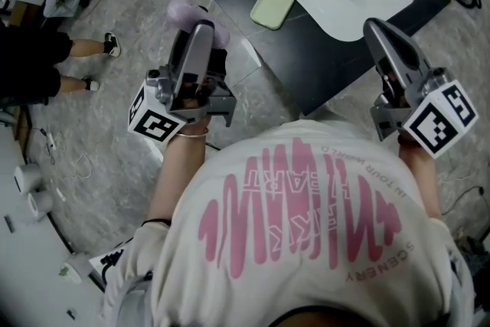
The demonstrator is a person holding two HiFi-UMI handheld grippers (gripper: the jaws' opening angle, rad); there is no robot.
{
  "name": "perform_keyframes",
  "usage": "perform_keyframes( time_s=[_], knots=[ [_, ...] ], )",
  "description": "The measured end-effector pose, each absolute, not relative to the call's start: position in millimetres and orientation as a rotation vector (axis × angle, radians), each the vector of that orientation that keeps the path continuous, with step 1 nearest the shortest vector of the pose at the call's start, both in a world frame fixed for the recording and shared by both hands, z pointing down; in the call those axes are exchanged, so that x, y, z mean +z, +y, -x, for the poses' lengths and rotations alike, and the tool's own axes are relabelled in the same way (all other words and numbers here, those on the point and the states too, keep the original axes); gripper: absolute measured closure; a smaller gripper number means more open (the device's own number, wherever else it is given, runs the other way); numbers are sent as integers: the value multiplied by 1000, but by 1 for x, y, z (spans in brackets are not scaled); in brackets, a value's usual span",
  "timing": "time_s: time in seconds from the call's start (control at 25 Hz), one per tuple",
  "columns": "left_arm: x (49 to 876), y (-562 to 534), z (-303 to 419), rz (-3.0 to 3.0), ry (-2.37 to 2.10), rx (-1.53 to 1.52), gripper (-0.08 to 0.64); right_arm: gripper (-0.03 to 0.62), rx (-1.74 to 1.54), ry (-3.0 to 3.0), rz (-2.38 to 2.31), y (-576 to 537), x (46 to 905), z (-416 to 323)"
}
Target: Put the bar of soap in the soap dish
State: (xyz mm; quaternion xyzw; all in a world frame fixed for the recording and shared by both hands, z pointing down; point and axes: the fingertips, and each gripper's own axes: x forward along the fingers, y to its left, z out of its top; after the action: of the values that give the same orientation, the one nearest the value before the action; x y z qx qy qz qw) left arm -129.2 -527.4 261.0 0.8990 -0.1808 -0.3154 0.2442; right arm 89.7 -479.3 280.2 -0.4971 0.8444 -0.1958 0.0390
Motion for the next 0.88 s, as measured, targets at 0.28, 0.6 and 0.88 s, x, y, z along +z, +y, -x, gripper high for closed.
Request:
perform_keyframes(
  time_s=[0.28, 0.6, 0.88],
  knots=[
    [303, -549, 96, -2478, -624, -703, 348, 575, -757, 2622, 1381, -502, 314, -103],
    [345, -578, 67, -2445, -796, -466, 350, 575, -787, 2658, 1300, -535, 322, -124],
    [395, -607, 44, -2443, -905, -222, 350, 575, -846, 2647, 1216, -563, 340, -144]
  ],
)
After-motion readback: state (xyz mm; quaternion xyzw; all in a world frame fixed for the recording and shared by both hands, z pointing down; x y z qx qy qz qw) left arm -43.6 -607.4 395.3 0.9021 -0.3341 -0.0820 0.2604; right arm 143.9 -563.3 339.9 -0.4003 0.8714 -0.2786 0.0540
